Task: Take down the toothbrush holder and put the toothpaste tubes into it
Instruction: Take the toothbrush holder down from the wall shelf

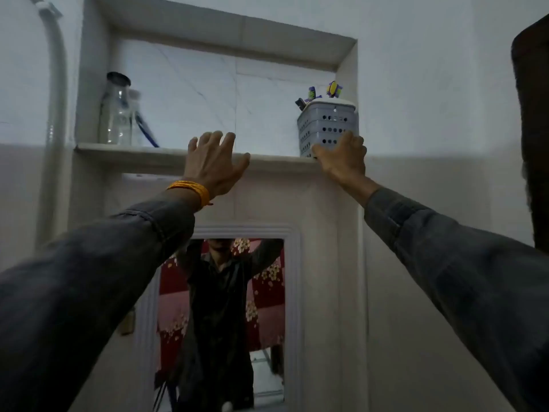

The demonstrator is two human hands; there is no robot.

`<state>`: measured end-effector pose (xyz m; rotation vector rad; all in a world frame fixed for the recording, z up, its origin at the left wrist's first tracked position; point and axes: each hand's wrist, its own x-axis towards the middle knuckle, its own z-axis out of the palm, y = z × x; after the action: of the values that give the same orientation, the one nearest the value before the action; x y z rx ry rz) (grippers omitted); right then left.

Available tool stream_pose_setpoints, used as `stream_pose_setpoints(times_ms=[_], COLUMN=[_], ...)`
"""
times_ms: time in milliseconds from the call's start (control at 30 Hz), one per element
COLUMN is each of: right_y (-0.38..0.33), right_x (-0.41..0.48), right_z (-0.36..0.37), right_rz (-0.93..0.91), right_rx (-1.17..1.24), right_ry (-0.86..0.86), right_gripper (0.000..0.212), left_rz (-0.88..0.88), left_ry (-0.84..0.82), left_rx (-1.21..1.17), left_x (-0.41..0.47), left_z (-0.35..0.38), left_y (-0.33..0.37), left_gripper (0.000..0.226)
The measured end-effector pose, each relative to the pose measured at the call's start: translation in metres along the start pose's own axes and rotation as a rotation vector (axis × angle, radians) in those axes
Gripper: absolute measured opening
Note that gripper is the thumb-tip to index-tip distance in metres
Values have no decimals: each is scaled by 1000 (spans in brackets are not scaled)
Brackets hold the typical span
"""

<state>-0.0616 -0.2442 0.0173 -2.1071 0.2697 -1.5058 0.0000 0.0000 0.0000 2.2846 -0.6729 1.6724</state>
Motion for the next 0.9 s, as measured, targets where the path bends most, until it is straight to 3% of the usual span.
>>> stream_pose_setpoints(times_ms=[133,367,567,767,900], right_y=[14,17,13,3,-7], right_x=[29,63,63,39,-1], right_z=[16,38,33,-1,-25], right_rz=[37,59,90,110,86], right_rx=[32,93,137,153,190], right_ry=[-2,98,125,119,149], right_gripper=[97,126,113,112,109], left_rz=[-5,26,-33,-106,-58], left_ry=[-130,-91,-168,-358,-308], left_rx=[112,192,195,161,116], left_x=[24,40,41,41,18], left_z=[28,46,41,27,19], left_y=[1,-5,-1,8,12], left_gripper=[64,69,71,64,64])
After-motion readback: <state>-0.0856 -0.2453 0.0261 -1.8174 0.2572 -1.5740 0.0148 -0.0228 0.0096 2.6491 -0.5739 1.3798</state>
